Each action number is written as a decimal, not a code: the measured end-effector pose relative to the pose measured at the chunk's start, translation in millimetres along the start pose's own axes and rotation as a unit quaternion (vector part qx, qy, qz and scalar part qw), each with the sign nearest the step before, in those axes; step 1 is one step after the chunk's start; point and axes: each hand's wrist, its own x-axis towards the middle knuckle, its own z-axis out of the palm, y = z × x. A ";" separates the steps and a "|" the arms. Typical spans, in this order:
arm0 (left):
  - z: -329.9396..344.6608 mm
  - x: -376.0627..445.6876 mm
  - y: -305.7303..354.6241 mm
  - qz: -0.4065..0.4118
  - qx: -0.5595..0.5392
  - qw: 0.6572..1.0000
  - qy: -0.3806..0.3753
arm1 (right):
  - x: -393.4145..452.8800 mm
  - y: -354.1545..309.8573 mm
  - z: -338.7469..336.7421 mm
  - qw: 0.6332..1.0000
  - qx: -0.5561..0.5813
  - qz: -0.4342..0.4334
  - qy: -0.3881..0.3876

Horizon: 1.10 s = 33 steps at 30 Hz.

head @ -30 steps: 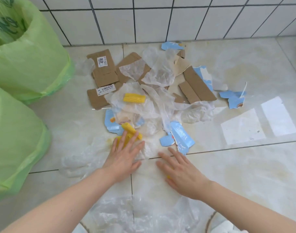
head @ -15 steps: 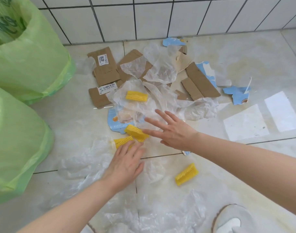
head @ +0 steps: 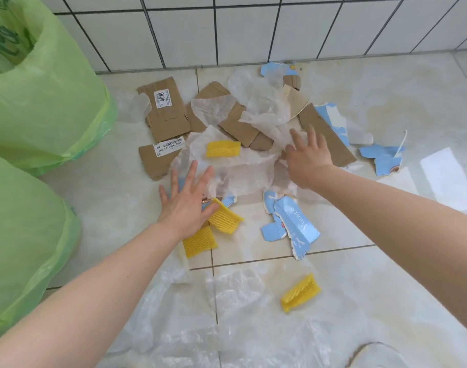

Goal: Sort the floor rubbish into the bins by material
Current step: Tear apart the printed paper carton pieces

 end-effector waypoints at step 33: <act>44.4 -49.1 5.5 -0.051 0.148 0.982 -0.105 | -69.1 -190.5 -52.5 0.873 0.172 -0.452 0.067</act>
